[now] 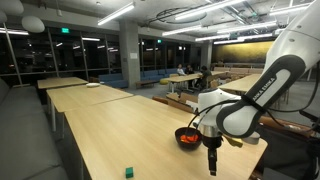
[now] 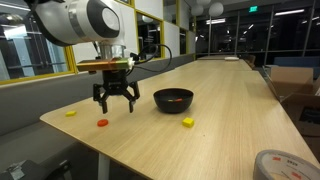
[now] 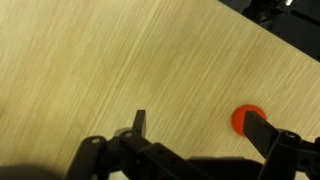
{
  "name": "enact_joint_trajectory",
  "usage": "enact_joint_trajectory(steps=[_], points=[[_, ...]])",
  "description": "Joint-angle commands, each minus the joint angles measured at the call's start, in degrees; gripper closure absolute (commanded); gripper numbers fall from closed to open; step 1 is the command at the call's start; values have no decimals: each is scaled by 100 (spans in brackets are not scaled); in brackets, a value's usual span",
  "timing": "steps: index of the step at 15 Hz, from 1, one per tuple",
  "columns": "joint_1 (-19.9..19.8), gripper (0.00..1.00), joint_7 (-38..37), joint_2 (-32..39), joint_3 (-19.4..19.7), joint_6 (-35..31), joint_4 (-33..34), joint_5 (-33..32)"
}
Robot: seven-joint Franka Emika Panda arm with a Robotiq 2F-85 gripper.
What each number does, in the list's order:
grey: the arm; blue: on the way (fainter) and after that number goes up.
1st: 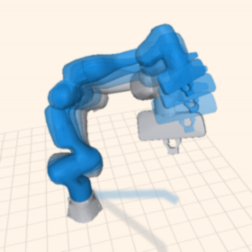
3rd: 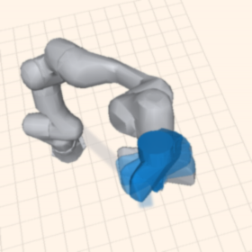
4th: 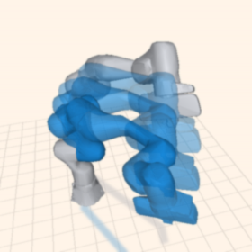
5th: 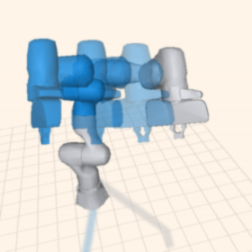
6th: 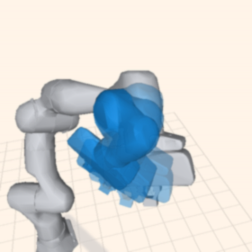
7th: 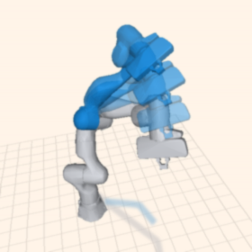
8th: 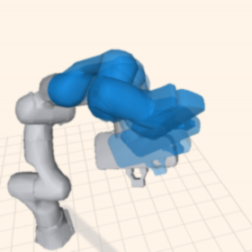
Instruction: Put the orange discs in the bowl
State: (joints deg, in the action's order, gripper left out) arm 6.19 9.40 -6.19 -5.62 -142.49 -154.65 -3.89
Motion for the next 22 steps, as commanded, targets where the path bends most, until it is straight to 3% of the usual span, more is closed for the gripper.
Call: enact_joint_trajectory(steps=[1,2,6,12,22], points=[[309,0,46,-585,-66,-701,-832,910],[389,0,18,-229,-77,-780,-399,1101],[649,0,-25,-165,-166,-1402,-420,1533],[574,0,-882,117,-412,-1528,-404,1067],[597,0,-1881,740,-450,-1923,-403,529]])
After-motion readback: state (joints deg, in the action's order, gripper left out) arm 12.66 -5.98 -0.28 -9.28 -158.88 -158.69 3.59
